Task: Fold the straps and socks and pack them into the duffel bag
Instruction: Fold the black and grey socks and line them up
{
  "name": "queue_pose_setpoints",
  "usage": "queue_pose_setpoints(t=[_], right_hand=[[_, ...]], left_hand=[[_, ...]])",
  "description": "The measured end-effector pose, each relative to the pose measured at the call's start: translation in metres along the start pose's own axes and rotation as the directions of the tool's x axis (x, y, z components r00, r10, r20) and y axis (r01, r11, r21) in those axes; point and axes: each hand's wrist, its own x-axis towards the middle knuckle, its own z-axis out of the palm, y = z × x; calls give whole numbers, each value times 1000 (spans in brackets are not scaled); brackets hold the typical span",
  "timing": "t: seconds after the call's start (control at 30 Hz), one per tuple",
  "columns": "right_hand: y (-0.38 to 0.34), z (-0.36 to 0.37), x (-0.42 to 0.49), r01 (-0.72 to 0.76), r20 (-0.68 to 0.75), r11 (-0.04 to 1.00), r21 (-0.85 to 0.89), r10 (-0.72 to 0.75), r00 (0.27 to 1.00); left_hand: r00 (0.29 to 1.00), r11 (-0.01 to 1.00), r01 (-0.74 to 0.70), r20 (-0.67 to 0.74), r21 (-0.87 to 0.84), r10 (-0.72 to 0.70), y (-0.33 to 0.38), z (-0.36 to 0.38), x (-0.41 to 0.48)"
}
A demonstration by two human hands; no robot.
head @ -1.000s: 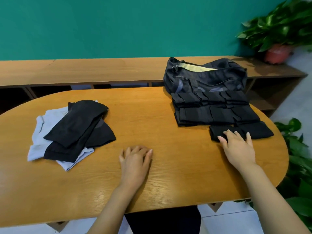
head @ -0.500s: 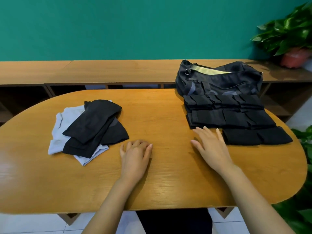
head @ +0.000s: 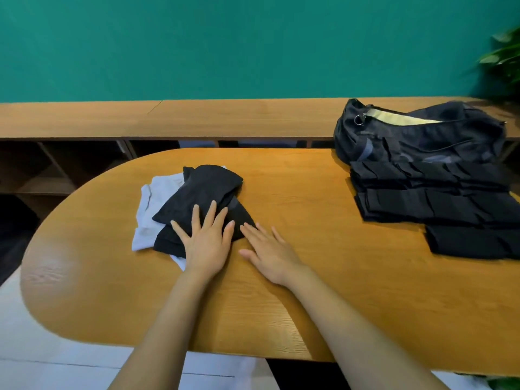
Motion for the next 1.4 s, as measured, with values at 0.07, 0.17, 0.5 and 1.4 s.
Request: queue_pose_setpoints(t=[0.07, 0.17, 0.5, 1.4], right_hand=[[11, 0, -8, -16, -30, 996, -86, 13, 999], [35, -6, -33, -105, -97, 986, -128, 93, 991], [101, -33, -130, -280, -332, 958, -53, 248, 910], [115, -45, -104, -440, -267, 826, 352, 540, 798]], left_hand=[[998, 999, 39, 56, 3, -39, -6, 4, 6], [994, 998, 55, 89, 37, -58, -10, 8, 7], [988, 983, 115, 84, 144, -127, -4, 13, 5], [909, 908, -375, 118, -188, 400, 128, 26, -16]])
